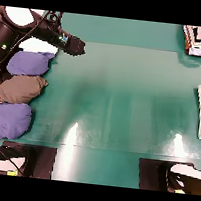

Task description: Fold the shirts.

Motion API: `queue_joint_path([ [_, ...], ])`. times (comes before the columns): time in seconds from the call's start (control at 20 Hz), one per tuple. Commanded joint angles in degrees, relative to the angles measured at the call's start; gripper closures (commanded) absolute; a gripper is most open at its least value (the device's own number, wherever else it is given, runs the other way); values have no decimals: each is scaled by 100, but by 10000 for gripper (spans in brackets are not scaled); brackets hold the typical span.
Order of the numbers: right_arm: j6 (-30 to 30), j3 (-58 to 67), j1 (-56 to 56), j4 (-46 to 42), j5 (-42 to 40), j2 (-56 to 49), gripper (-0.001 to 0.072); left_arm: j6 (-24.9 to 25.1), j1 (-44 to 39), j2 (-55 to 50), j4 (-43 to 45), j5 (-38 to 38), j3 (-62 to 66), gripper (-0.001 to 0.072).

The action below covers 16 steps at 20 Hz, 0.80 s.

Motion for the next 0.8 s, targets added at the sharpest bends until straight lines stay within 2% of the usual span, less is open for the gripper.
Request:
queue_joint_path([
  [0.0, 15, 212, 1270, 566, 258, 39, 227, -4, -4, 0, -2, 50, 2, 680],
  [0.05, 11, 212, 1709, 566, 256, 48, 378, -4, -4, -2, -7, 57, 2, 680],
  [0.15, 0, 212, 2590, 557, 236, 50, 450, -4, -4, -2, -7, 74, 2, 680],
  [0.2, -4, 212, 2964, 531, 210, 50, 597, -4, -4, 0, -7, 74, 2, 680],
  [0.25, -122, 212, 3311, 531, 166, 50, 695, -4, -4, 0, -4, 72, 2, 680],
  [0.35, -437, 212, 3941, 516, 28, 50, 696, -4, -4, 0, -7, 74, 2, 680],
  [0.75, -444, 212, 4817, 527, -92, 50, 696, -4, -4, 0, -7, 74, 2, 680],
])
